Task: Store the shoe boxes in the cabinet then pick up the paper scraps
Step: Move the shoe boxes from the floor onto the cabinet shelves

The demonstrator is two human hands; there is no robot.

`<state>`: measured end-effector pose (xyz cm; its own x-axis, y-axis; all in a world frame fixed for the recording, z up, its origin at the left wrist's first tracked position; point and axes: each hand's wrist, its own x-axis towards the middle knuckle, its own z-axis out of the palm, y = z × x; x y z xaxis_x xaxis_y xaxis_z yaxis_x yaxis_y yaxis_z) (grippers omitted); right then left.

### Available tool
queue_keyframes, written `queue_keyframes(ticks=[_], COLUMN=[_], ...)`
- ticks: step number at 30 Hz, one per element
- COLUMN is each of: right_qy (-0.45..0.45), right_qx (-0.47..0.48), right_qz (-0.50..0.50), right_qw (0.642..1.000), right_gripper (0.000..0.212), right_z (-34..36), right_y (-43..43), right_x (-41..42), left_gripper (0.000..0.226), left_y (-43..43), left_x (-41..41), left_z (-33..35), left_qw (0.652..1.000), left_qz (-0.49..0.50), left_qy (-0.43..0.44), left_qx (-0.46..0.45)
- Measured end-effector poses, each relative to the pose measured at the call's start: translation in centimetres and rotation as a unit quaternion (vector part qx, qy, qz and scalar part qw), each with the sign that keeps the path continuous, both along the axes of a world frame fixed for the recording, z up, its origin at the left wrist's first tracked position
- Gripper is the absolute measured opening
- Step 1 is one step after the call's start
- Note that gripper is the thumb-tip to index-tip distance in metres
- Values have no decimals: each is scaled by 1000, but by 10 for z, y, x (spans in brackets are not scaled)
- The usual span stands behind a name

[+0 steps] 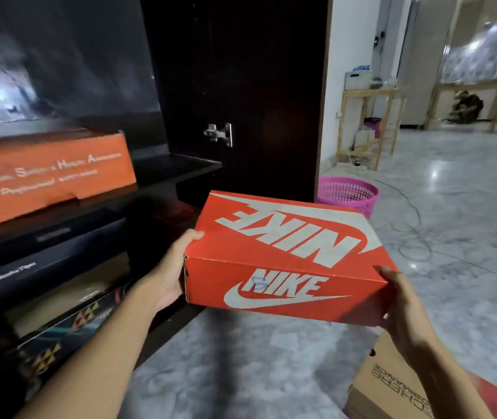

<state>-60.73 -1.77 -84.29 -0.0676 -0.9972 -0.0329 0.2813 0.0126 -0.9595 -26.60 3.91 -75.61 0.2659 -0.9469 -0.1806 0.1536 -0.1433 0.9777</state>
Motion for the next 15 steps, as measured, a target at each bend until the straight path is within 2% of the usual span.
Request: queue_keyframes(ticks=[2, 6, 9, 12, 15], right_qy=[-6, -23, -31, -41, -38], right_qx=[-16, -50, -85, -127, -171], right_qz=[-2, 7, 17, 50, 99], right_qw=[1000, 998, 996, 990, 980], right_gripper=[50, 51, 65, 81, 83], right_z=[13, 53, 78, 92, 117], right_y=[-11, -28, -34, -37, -46], right_x=[21, 69, 95, 112, 135], left_gripper=[37, 40, 39, 39, 37], left_y=[5, 13, 17, 21, 36], left_x=[14, 37, 54, 72, 87], left_z=[13, 47, 71, 90, 110], left_qw=[999, 997, 995, 992, 985], left_qz=[30, 69, 91, 104, 143], left_qy=[-1, 13, 21, 21, 24], left_qx=[-17, -38, -46, -67, -90])
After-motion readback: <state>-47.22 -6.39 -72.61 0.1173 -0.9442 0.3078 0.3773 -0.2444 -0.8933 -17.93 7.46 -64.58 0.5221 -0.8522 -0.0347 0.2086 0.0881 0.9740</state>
